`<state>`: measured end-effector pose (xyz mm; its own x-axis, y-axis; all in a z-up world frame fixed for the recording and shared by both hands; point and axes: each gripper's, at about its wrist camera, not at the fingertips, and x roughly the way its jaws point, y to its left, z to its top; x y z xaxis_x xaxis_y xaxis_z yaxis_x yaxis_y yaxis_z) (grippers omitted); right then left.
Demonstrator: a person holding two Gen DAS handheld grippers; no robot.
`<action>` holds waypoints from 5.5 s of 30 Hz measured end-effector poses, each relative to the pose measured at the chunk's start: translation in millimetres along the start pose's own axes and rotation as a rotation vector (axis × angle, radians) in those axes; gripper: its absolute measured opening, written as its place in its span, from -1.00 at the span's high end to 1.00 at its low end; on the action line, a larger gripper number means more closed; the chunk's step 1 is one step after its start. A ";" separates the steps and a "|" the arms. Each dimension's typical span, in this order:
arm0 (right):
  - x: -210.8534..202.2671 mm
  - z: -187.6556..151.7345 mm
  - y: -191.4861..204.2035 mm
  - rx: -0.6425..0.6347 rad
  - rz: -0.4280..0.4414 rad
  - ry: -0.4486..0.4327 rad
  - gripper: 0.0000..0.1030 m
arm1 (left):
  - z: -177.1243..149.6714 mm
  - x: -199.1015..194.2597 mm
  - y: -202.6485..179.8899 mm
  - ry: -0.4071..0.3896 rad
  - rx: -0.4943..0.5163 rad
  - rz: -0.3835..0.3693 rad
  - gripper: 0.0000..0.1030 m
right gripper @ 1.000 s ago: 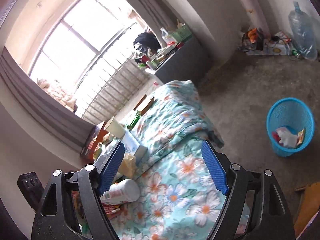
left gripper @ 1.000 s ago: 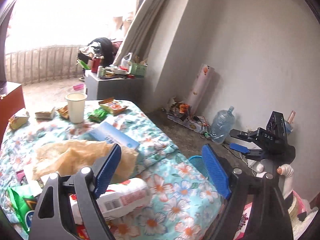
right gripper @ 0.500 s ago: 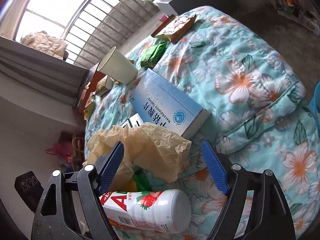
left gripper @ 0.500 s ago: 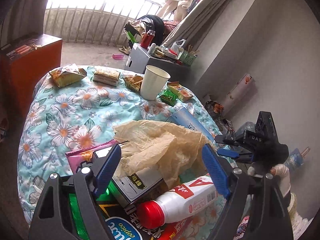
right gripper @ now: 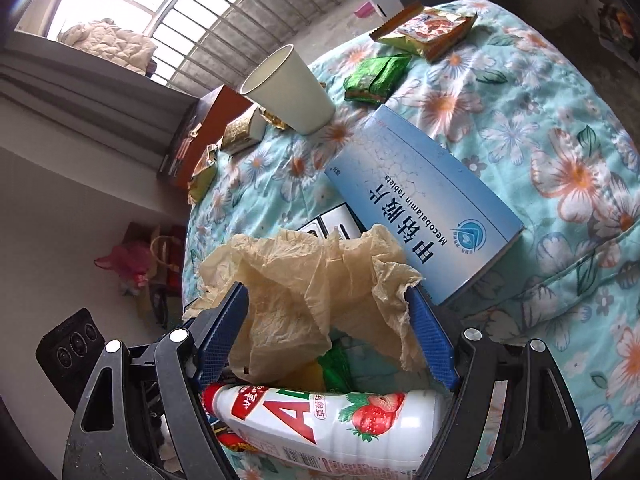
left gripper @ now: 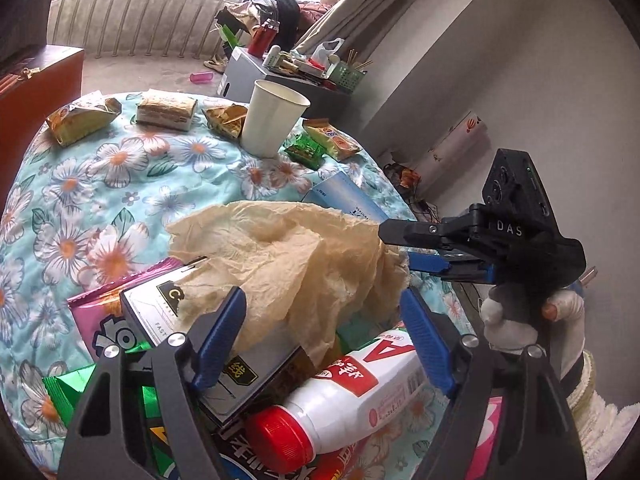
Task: Collect trash
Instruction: 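Grasp the tan crumpled paper with the right tool and lift it, then grasp the blue-white Mecobalamin tablets box with the left tool while the right tool holds the paper, then carry the box and tan paper over the blue wastebasket and open both tools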
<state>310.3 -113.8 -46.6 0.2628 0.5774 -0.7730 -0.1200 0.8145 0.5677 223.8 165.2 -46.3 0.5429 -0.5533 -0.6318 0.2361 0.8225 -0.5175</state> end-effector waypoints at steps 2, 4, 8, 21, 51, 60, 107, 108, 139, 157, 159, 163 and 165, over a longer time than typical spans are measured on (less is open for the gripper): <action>8.1 3.8 10.8 -0.034 -0.009 0.014 -0.48 | -0.9 2.3 -0.4 0.009 0.006 -0.004 -0.49; 16.5 6.7 22.3 -0.064 -0.017 0.032 -0.48 | -1.9 3.6 -1.4 0.011 0.014 -0.010 -0.49; 35.2 11.5 44.2 -0.128 -0.051 0.071 -0.47 | -2.5 6.2 -1.3 0.018 0.010 -0.036 -0.49; 83.6 1.8 82.1 -0.394 -0.294 0.169 -0.25 | -12.7 -5.2 1.0 0.031 0.007 -0.094 -0.48; -101.1 -21.9 -33.5 -0.028 0.034 -0.256 0.94 | -27.7 -66.6 -31.6 -0.081 0.022 -0.037 -0.48; -118.6 -63.2 -106.3 0.124 0.073 -0.322 0.94 | 34.8 -1.7 -46.2 0.084 -0.101 -0.131 -0.48; -135.2 -120.4 -202.0 0.316 0.233 -0.384 0.93 | 84.0 215.7 -55.7 0.346 -0.514 0.374 -0.60; -136.6 -121.4 -201.8 0.315 0.231 -0.385 0.93 | 83.0 213.5 -54.0 0.346 -0.513 0.366 -0.58; -155.0 -133.0 -166.3 0.264 0.150 -0.417 0.93 | 52.0 133.2 -89.0 0.394 -0.274 0.048 -0.43; -151.9 -137.6 -191.2 0.321 0.133 -0.434 0.93 | 31.5 208.0 -80.0 0.596 -0.414 0.175 -0.58; -152.1 -139.5 -196.3 0.331 0.139 -0.436 0.93 | 32.3 214.6 -81.8 0.600 -0.427 0.203 -0.63; -153.5 -143.3 -206.2 0.351 0.150 -0.437 0.93 | 32.2 219.9 -93.2 0.572 -0.389 0.266 -0.66; -153.6 -144.4 -210.0 0.358 0.156 -0.438 0.93 | 29.6 221.2 -101.6 0.562 -0.342 0.296 -0.66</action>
<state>156.9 -365.4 -87.9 0.6482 0.5495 -0.5272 0.1224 0.6081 0.7844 343.8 -36.8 -116.4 0.0269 -0.3734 -0.9273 -0.1726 0.9119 -0.3723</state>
